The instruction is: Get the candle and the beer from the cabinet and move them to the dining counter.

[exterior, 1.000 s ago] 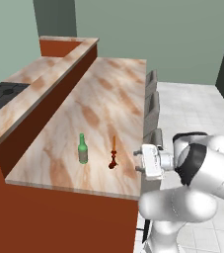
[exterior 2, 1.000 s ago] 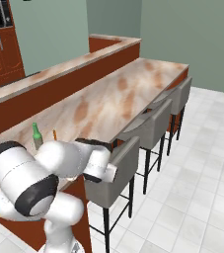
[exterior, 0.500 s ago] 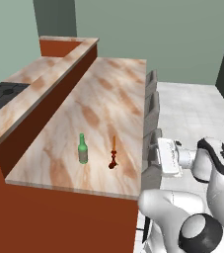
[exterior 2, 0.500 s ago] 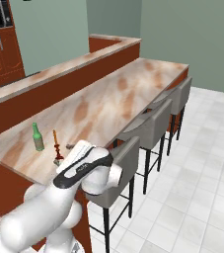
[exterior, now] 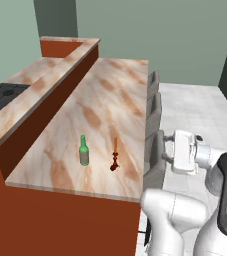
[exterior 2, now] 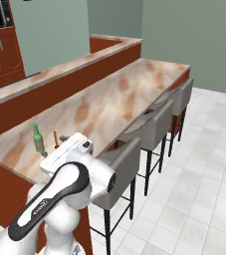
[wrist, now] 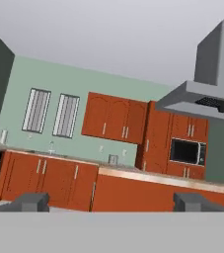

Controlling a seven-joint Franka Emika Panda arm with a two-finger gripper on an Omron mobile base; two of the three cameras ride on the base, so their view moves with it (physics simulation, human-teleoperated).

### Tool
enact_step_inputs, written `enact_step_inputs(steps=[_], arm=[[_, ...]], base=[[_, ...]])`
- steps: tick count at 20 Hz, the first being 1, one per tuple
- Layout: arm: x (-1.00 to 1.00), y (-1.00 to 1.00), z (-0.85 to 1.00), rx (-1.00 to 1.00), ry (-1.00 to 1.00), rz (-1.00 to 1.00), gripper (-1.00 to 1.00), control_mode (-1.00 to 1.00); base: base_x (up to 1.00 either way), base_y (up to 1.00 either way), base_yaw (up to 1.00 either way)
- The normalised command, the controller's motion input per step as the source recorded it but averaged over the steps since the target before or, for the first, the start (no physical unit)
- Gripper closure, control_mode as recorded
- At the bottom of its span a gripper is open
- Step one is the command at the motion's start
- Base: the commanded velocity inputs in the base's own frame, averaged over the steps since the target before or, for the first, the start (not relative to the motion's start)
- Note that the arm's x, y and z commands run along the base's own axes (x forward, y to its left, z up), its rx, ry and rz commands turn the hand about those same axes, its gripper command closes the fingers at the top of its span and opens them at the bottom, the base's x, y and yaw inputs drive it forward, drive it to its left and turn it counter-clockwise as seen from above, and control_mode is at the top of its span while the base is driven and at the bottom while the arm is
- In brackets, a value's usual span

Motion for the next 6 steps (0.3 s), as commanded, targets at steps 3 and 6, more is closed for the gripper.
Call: enact_step_inputs(steps=[3, 6], arm=[[-0.57, 0.0, 0.64, 0.0, 0.0, -0.17, -1.0, -1.0], [-0.63, 0.0, 0.65, 0.0, 0.0, -0.17, -1.0, -1.0]], base=[[0.0, 0.0, 0.0], [0.0, 0.0, 0.0]])
